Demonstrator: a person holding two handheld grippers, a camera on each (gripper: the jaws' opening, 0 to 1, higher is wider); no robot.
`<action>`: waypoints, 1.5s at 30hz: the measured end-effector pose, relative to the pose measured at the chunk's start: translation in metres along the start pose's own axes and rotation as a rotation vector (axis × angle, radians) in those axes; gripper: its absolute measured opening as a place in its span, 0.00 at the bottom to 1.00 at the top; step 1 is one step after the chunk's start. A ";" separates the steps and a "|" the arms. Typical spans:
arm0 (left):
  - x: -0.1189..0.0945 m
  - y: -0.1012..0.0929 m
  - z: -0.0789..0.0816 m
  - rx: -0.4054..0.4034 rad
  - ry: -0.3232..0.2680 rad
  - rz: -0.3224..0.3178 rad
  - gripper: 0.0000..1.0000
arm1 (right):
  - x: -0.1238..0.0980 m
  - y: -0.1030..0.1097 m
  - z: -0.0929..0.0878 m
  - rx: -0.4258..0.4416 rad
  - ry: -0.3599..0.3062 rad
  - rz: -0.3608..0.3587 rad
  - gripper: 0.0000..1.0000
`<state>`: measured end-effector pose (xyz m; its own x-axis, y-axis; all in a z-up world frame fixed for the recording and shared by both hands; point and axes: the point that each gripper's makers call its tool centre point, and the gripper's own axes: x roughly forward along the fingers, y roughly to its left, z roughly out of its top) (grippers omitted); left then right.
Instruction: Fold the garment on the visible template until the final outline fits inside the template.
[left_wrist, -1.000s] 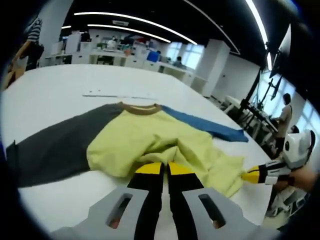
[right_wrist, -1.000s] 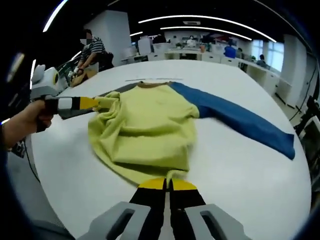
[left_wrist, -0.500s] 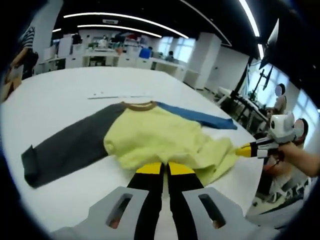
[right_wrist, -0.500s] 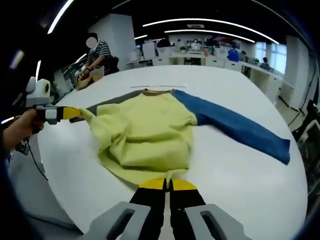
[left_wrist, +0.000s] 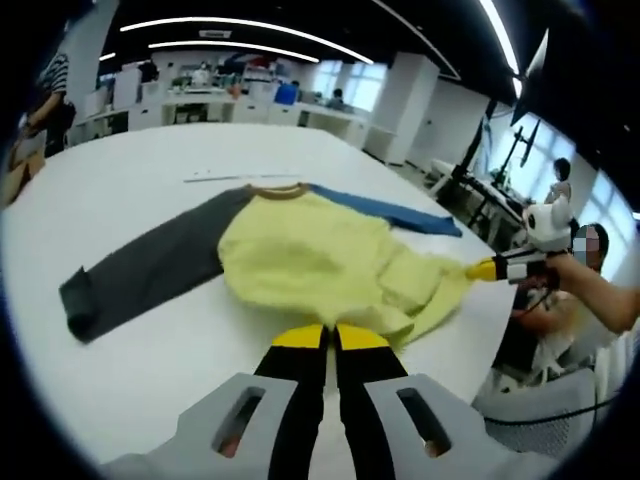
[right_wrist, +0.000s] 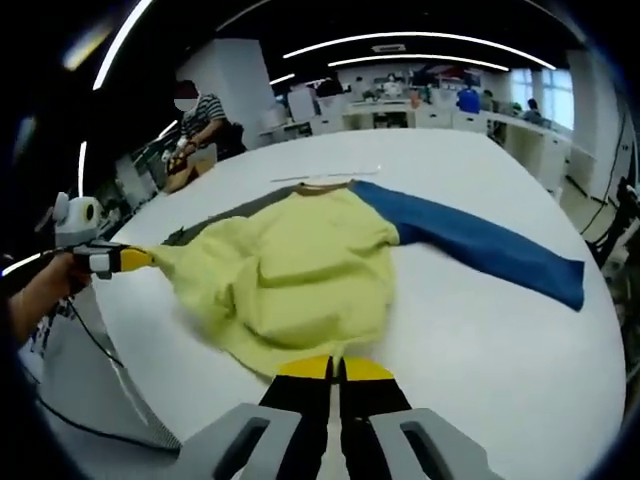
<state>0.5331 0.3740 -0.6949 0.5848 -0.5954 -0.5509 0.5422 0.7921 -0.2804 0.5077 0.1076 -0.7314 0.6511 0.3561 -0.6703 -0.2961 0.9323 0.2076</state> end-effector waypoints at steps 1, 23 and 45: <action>-0.003 -0.001 -0.004 -0.003 0.005 -0.002 0.00 | -0.001 0.000 -0.001 0.000 0.001 -0.001 0.00; -0.040 0.010 -0.080 -0.165 0.120 0.073 0.00 | -0.020 0.005 -0.039 0.044 0.063 -0.008 0.00; -0.046 0.016 -0.140 -0.193 0.276 0.127 0.00 | -0.019 -0.008 -0.091 0.090 0.172 -0.044 0.00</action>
<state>0.4299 0.4329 -0.7843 0.4409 -0.4525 -0.7752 0.3365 0.8840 -0.3246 0.4342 0.0878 -0.7851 0.5307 0.3061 -0.7904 -0.2012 0.9513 0.2334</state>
